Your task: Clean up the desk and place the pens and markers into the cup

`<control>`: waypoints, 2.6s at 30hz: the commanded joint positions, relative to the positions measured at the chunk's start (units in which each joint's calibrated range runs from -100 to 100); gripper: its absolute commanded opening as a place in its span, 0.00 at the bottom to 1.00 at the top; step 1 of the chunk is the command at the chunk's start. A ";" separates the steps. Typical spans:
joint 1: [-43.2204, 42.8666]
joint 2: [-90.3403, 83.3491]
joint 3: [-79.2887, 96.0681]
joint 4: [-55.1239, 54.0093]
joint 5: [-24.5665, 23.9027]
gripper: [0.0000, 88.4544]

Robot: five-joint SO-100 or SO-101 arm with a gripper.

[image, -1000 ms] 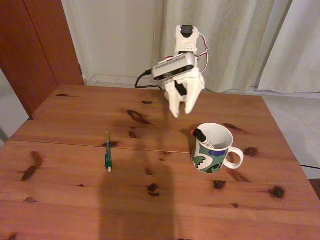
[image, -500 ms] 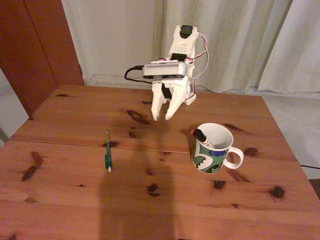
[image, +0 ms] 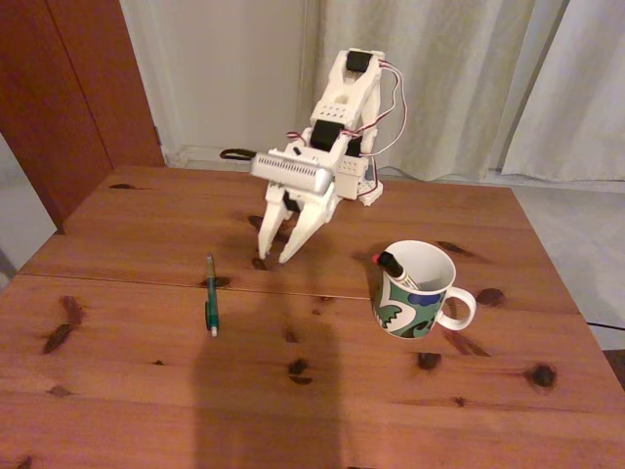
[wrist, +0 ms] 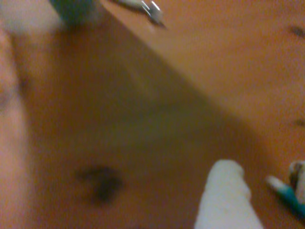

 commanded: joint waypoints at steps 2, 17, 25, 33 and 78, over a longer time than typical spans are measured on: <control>3.00 2.78 -3.20 0.15 4.16 0.12; 12.09 17.10 -28.18 25.26 12.54 0.11; 14.34 27.61 -50.18 48.06 15.05 0.11; 17.40 35.88 -58.83 54.86 20.55 0.11; 20.29 45.81 -60.46 55.97 27.05 0.01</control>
